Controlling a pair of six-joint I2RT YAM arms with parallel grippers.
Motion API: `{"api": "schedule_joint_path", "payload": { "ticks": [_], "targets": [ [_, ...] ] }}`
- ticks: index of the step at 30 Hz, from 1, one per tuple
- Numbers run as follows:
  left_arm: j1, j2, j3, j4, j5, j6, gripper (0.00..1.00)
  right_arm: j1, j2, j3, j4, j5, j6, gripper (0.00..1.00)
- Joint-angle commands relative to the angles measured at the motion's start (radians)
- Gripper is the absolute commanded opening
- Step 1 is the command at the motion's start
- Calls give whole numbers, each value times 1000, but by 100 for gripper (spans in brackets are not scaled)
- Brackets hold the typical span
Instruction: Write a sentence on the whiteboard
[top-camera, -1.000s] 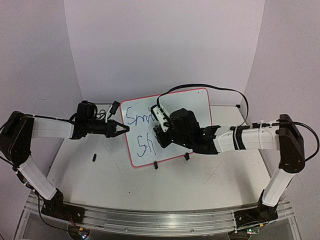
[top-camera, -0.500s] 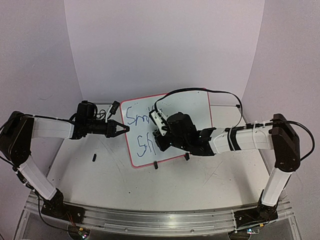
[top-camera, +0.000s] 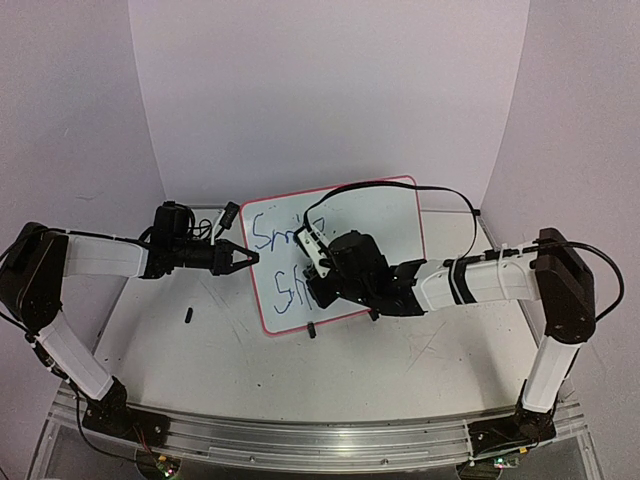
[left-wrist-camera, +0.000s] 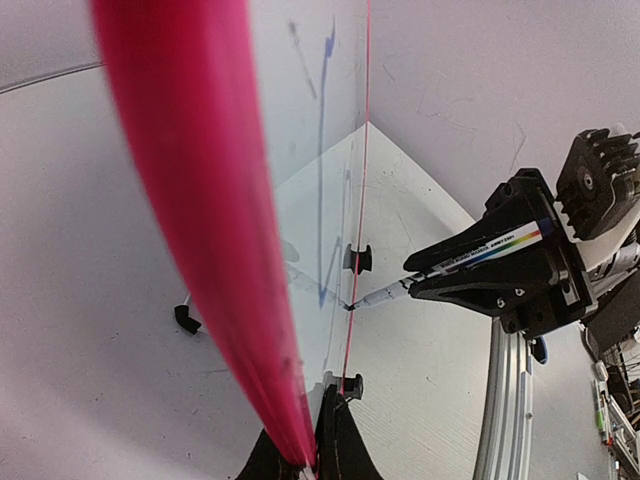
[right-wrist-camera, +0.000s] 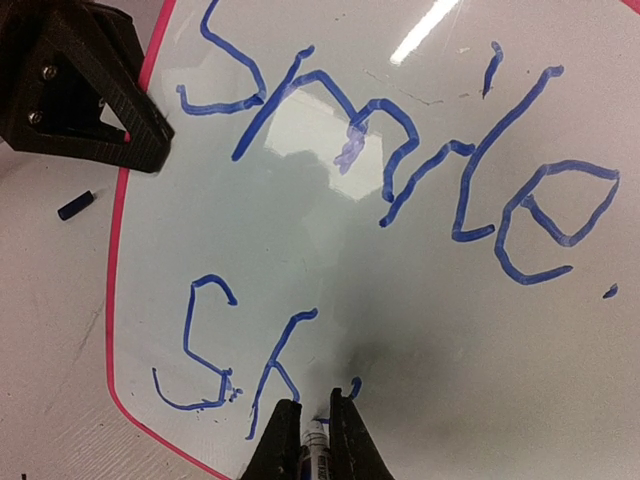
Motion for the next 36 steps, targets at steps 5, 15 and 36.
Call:
{"api": "schedule_joint_path", "payload": {
  "ticks": [5,15,36],
  "targets": [
    [-12,34,-17,-104,-210,118,0,-1,-11,-14,11,15,23,0],
    [-12,37,-18,-104,-209,118,0,6,-17,-61,8,7,52,0],
    [-14,41,-16,-104,-209,118,0,-10,-163,-91,25,-10,68,0]
  ]
}}
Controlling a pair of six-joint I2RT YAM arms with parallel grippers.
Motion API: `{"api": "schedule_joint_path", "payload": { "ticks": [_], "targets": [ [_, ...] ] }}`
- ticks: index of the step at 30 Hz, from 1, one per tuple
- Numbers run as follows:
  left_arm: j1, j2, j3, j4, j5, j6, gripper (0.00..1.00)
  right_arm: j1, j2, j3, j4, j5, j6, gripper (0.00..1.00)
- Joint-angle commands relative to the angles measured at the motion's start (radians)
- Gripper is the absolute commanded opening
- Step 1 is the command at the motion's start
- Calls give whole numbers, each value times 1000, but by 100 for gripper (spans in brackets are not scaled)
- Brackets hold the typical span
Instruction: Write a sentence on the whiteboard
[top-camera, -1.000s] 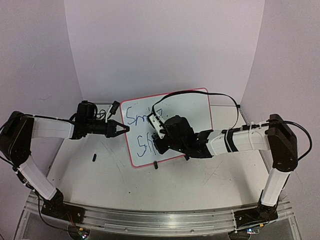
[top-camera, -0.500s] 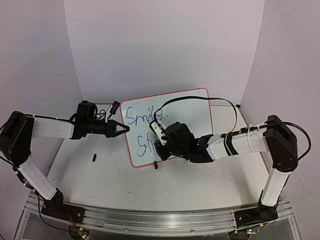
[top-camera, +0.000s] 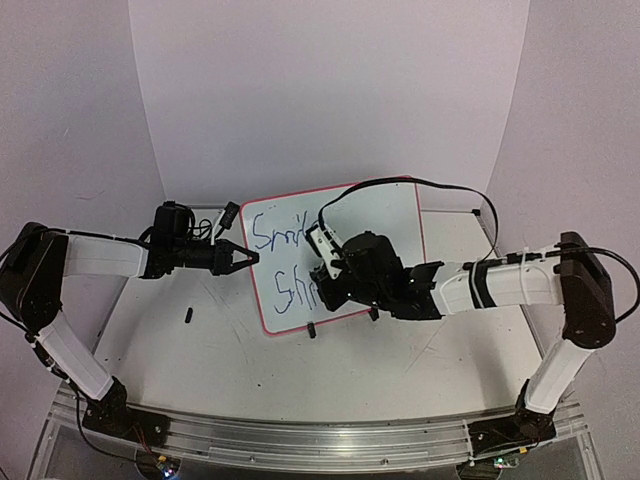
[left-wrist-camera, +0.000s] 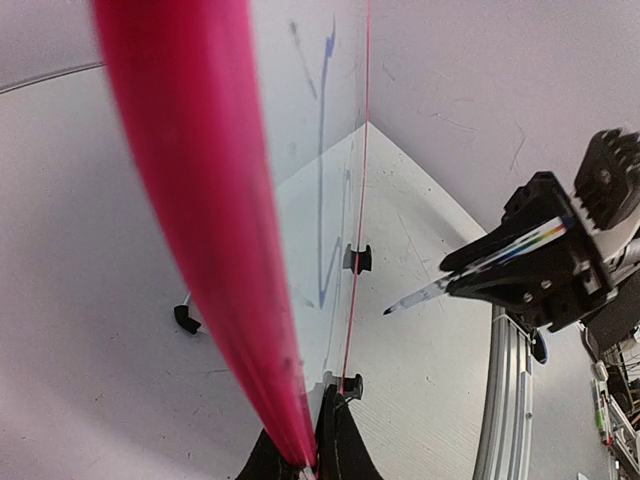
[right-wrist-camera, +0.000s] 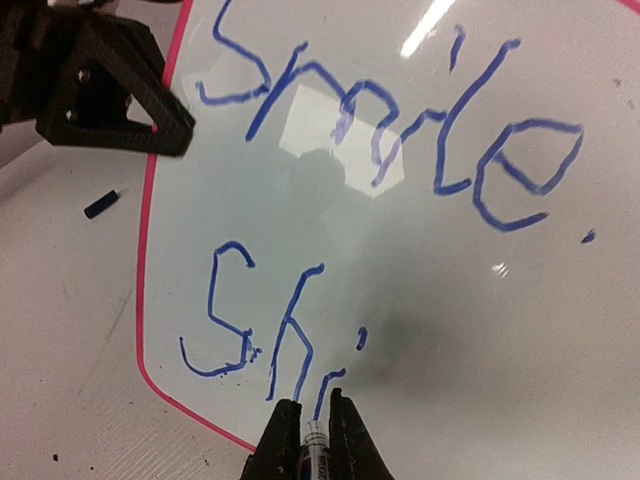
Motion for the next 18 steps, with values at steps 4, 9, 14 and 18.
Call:
{"api": "schedule_joint_path", "payload": {
  "ticks": [4,9,14,18],
  "targets": [
    [-13,46,-14,-104,-206,117,0,-45,-44,14,32,10,-44,0],
    [-15,47,-14,-104,-208,117,0,-46,6,62,32,12,-55,0],
    [-14,46,-14,-104,-207,117,0,-47,24,82,32,13,-64,0],
    [-15,46,-12,-104,-205,117,0,-45,38,90,32,25,-70,0]
  ]
}}
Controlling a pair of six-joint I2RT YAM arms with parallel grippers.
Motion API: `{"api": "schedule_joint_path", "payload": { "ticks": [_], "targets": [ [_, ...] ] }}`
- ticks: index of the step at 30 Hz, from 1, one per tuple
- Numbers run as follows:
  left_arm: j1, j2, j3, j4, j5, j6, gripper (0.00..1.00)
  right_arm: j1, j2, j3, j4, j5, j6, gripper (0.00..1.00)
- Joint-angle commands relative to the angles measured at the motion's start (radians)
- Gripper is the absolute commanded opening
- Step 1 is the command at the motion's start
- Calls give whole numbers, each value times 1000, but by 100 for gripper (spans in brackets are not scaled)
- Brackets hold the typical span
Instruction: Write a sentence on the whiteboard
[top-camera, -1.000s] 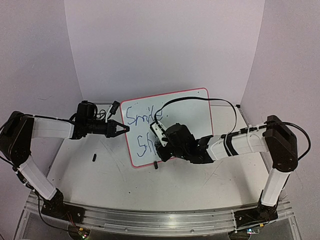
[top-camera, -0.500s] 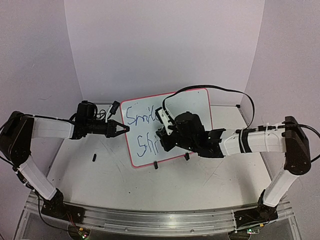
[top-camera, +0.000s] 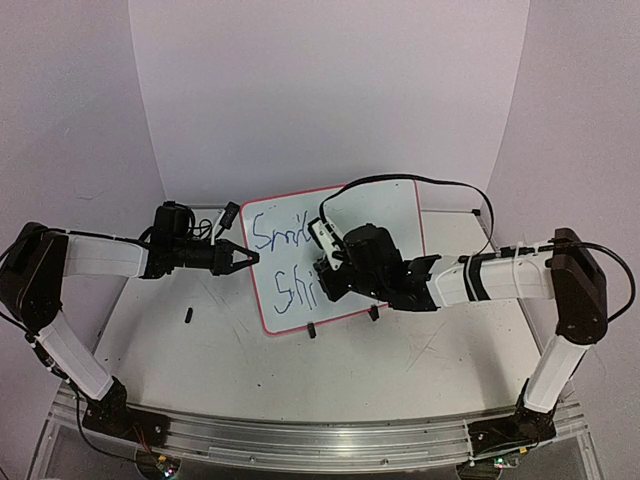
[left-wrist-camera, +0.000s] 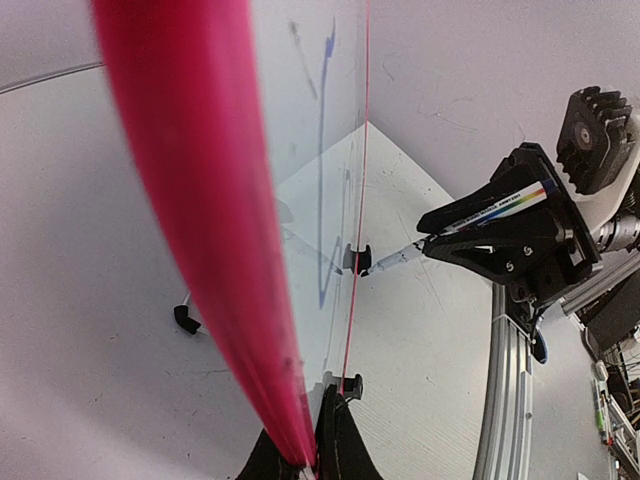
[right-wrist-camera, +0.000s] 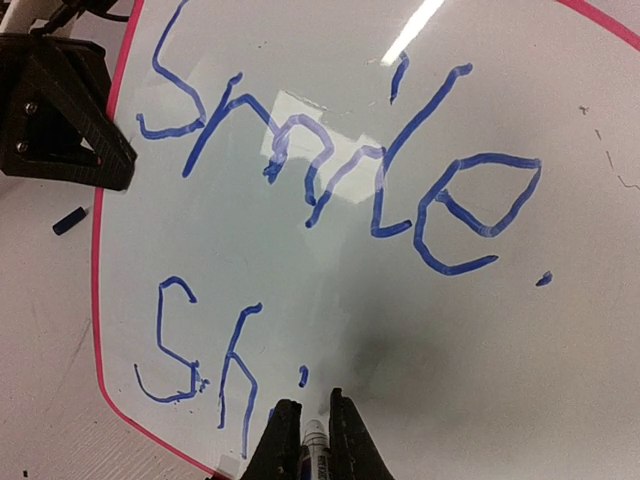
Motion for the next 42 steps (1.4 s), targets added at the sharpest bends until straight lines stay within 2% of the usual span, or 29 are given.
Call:
{"api": "schedule_joint_path", "payload": {
  "ticks": [1,34,42],
  "targets": [
    [-14,47,-13,-104,-205,117,0,4,22,54,21,26,-19,0],
    [-16,38,-16,-104,-208,117,0,48,9,-64,0,19,80,0],
    [-18,36,-19,-104,-211,117,0,47,32,-10,16,74,52,0]
  ]
}}
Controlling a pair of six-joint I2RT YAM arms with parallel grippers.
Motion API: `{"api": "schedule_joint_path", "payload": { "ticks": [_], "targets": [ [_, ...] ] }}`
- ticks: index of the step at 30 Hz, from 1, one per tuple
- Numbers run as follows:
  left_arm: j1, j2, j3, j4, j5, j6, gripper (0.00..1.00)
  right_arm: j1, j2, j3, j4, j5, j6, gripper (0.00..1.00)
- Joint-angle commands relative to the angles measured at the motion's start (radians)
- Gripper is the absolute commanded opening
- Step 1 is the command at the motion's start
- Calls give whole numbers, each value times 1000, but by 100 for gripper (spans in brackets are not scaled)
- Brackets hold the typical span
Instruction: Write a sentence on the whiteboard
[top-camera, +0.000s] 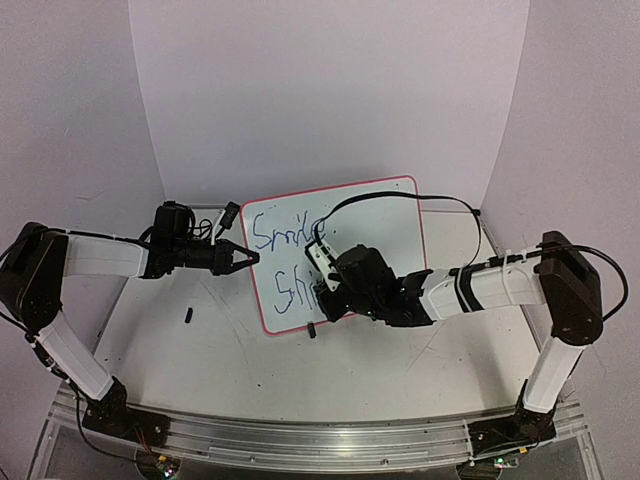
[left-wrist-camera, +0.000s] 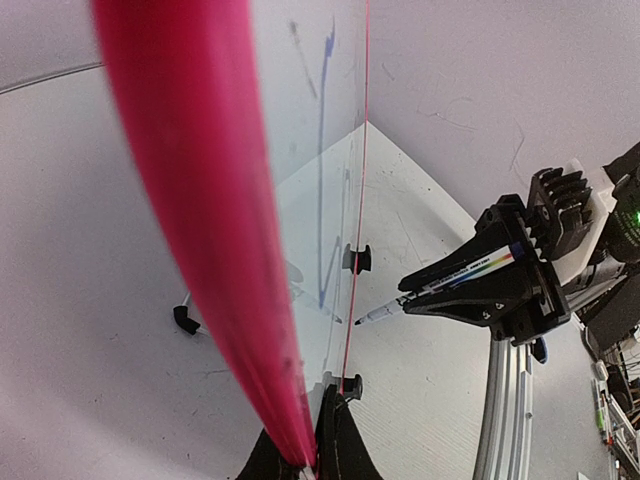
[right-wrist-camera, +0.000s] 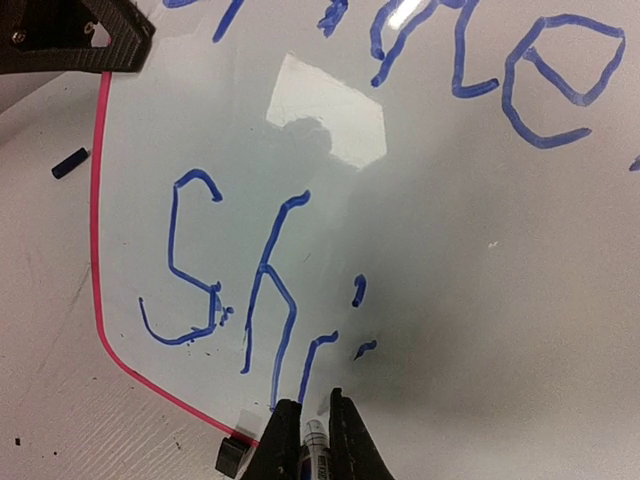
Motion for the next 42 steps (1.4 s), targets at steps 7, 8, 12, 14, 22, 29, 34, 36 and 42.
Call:
{"api": "schedule_joint_path", "payload": {
  "ticks": [7,8,12,14,22,29,34,36,42],
  "targets": [
    [-17,32,-20,-104,-212,117,0,-9,32,100,29,79,-40,0],
    [-18,33,-20,-104,-210,117,0,-11,38,104,29,79,-42,0],
    [-18,31,-20,-104,-211,117,0,-15,40,111,30,82,-45,0],
    [-18,31,-20,-105,-211,117,0,-15,36,113,30,83,-45,0],
    [-17,28,-21,-106,-212,117,0,-15,23,76,29,69,-38,0],
    [-17,32,-21,-106,-212,117,0,-12,8,31,26,34,5,0],
    [-18,33,-21,-106,-212,117,0,-9,7,14,26,36,21,0],
    [-18,33,-21,-106,-212,117,0,-9,10,8,26,40,23,0],
    [-19,37,-21,-106,-210,117,0,-9,14,-7,34,33,37,0]
  ]
}}
